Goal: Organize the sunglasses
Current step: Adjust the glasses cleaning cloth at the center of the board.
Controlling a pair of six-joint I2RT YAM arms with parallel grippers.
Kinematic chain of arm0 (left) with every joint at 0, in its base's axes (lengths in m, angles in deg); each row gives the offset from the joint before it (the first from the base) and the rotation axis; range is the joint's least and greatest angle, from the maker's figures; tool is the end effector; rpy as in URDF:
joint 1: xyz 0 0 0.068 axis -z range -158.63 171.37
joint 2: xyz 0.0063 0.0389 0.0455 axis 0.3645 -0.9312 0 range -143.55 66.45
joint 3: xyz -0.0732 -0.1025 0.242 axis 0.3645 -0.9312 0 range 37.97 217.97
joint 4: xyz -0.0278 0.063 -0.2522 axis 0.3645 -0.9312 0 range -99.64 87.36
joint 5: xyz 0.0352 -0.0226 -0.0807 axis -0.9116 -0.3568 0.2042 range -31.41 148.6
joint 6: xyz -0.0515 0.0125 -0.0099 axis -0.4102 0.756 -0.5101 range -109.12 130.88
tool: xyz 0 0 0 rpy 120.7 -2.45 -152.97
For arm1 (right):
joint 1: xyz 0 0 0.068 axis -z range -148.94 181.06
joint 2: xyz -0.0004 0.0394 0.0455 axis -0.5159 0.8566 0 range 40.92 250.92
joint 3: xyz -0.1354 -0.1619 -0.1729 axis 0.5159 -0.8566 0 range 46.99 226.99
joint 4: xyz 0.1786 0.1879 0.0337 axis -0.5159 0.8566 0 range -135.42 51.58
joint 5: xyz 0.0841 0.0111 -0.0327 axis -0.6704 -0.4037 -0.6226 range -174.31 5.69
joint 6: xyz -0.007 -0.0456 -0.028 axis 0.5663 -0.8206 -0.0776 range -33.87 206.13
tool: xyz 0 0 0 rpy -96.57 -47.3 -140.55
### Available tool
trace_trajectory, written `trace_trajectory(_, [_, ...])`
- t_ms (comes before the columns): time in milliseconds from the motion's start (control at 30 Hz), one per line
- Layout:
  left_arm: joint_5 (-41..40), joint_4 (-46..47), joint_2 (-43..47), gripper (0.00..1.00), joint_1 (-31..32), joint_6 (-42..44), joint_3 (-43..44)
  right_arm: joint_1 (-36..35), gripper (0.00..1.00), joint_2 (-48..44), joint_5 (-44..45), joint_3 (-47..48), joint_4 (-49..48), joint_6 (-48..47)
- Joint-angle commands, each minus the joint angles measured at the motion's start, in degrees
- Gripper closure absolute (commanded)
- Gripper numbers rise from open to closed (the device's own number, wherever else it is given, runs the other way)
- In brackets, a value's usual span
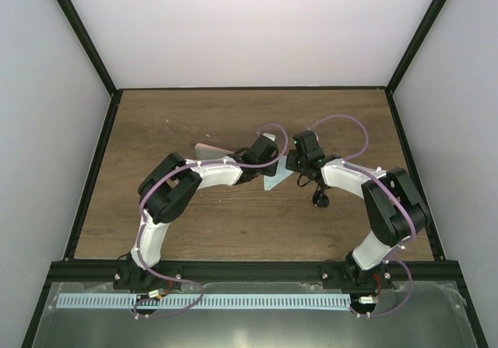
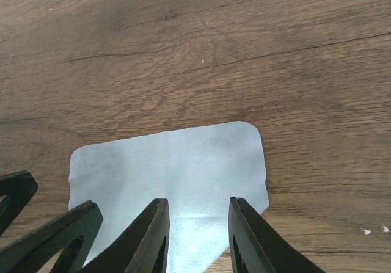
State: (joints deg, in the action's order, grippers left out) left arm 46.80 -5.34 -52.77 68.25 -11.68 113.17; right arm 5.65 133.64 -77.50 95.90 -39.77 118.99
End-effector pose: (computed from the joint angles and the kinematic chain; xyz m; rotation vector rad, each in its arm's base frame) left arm 0.3071 -0.3171 0.1376 0.4071 2.3553 -0.3368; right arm 0.2925 0.1344 0.1677 0.2129 2.4415 0.3132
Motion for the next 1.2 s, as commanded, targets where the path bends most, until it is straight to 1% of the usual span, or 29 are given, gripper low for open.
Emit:
trace_trajectory(0, [-1.7, -0.5, -1.5, 0.39, -0.1, 1.6, 2.4, 0.2, 0.71, -0.2, 0.2, 1.4, 0.0, 0.4])
trace_trajectory(100, [-1.8, -1.3, -2.6, 0.41, -0.1, 2.2, 3.4, 0.2, 0.71, -0.1, 0.5, 1.5, 0.1, 0.4])
trace_trajectory(233, [-3.4, -2.3, -4.3, 0.41, -0.3, 2.9, 4.5, 0.2, 0.71, -0.2, 0.8, 1.4, 0.2, 0.4])
trace_trajectory(333, [-3.1, -2.5, -4.9, 0.41, -1.0, 2.8, 4.7, 0.2, 0.71, -0.8, 1.5, 0.9, -0.1, 0.6])
trace_trajectory(533, [1.4, -2.2, -5.8, 0.44, -2.8, 1.8, 4.7, 0.3, 0.71, -2.7, 2.2, -0.4, -0.9, 1.0])
trace_trajectory(767, [2.9, -2.2, -6.4, 0.49, -3.8, 1.6, 4.9, 0.2, 0.72, -2.8, 2.0, -0.3, -0.8, 1.0])
trace_trajectory(900, [3.8, -2.5, -6.9, 0.5, -3.8, 2.1, 5.4, 0.3, 0.72, -2.5, 2.0, -0.2, -0.7, 0.9])
trace_trajectory(967, [4.4, -3.1, -7.4, 0.52, -3.7, 2.4, 6.1, 0.3, 0.72, -2.3, 2.0, 0.0, -0.7, 0.9])
trace_trajectory(1033, [5.1, -3.4, -7.8, 0.58, -3.7, 2.4, 6.5, 0.3, 0.72, -2.4, 2.1, -0.1, -0.6, 0.9])
trace_trajectory(1167, [4.9, -3.8, -8.1, 0.59, -3.3, 2.8, 7.0, 0.3, 0.72, -2.6, 2.3, -0.2, -0.5, 0.9])
